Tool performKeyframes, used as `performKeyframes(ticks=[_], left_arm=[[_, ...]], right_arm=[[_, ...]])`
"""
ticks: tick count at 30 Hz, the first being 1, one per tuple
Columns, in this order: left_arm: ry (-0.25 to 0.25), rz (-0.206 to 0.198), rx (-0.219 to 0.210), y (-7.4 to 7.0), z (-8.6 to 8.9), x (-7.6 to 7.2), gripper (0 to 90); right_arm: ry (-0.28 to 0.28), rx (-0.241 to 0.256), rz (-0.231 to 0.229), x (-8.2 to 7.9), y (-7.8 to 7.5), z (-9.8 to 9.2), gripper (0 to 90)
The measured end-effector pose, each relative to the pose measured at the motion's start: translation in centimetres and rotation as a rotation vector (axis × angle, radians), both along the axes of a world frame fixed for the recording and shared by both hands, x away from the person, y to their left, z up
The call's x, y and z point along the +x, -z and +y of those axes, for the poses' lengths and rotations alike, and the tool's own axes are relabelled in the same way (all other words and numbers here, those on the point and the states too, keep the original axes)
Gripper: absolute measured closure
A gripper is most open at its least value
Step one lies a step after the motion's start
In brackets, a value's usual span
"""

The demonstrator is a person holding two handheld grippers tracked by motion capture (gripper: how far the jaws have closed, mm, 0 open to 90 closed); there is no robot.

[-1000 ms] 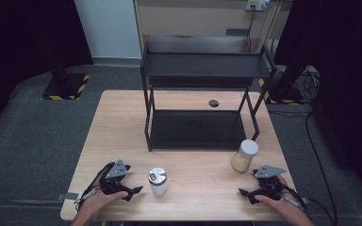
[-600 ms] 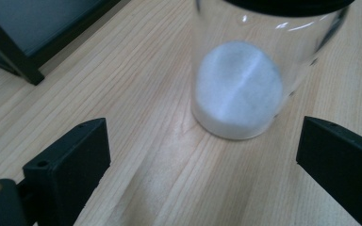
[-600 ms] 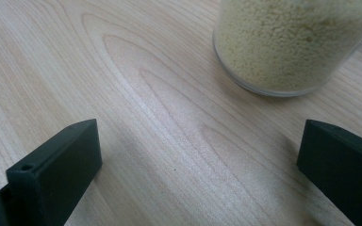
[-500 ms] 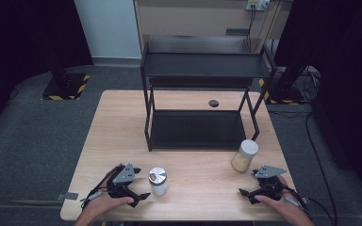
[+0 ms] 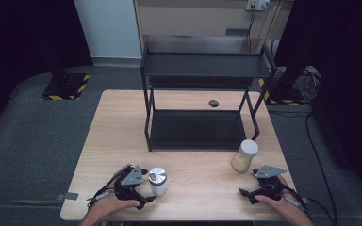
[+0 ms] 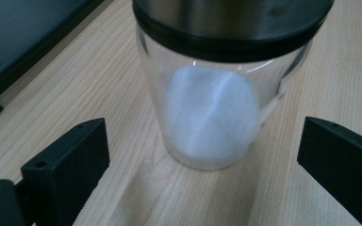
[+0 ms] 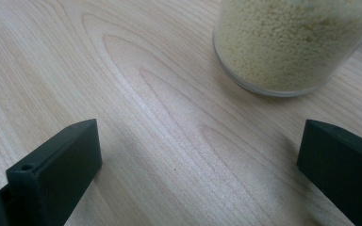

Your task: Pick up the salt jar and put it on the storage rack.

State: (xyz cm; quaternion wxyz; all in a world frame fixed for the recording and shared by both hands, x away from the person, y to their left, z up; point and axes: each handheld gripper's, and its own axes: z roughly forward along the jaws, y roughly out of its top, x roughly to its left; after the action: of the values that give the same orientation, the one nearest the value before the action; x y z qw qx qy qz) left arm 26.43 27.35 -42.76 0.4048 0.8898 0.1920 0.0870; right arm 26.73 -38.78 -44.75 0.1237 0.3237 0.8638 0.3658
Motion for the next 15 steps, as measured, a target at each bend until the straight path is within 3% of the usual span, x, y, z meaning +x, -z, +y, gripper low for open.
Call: performKeyframes(ticks=[15], left_arm=[[-0.008, 0.002, -0.029, 0.4, -1.2, 0.3, 5.3]], right_arm=[[0.001, 0.000, 0.001, 0.0, 0.0, 0.0, 1.3]])
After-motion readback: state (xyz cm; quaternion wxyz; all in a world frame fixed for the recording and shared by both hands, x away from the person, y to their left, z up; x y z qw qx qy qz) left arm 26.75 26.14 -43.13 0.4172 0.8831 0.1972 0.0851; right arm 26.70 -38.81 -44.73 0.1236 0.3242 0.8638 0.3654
